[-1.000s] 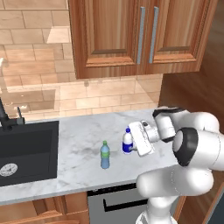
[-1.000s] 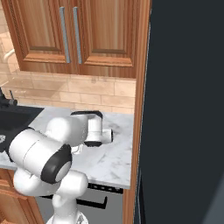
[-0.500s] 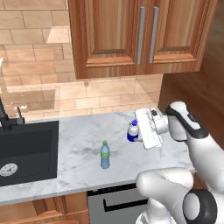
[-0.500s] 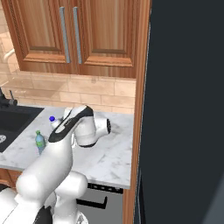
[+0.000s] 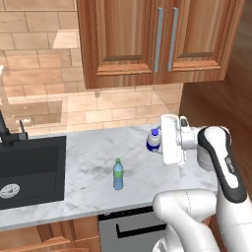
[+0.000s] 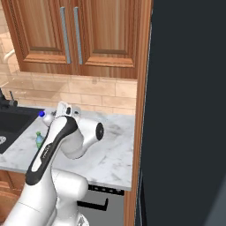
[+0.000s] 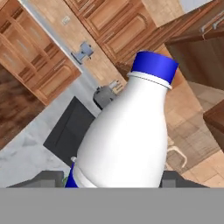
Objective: Take the bottled waters from the counter and place them in the freezer to freeze. Close the freezer door after placing the bottles.
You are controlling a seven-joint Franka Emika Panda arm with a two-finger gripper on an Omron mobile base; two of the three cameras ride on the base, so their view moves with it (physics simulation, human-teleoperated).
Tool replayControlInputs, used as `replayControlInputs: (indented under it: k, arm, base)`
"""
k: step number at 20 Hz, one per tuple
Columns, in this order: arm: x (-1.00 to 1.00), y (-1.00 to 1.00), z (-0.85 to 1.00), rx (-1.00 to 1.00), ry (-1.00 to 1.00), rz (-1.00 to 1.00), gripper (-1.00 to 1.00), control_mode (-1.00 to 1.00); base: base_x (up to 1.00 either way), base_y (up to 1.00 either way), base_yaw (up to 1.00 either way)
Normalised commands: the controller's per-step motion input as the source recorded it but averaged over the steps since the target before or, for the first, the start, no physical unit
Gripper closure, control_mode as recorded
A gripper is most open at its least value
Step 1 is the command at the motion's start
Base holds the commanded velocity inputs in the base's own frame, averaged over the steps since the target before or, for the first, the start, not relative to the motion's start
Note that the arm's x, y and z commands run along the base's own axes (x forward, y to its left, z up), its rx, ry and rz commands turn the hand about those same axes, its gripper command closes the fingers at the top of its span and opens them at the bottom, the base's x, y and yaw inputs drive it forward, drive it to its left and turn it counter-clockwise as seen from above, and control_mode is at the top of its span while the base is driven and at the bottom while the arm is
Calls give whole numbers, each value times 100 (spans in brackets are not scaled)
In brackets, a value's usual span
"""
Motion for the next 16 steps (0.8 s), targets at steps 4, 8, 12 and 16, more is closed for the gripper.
replayControlInputs:
  k: [4,8,12,16]
  arm:
    - [-43,6,17,22,-12,-26,100,-100]
    - [0,0,2,19,-1,-10,100,-100]
    - [-16,-2,2,46,0,-12,100,-100]
    - [0,0,1,25,0,-8,100,-100]
  base:
    - [0,0,0]
    - [0,0,0]
    - [0,0,0]
    - [0,0,0]
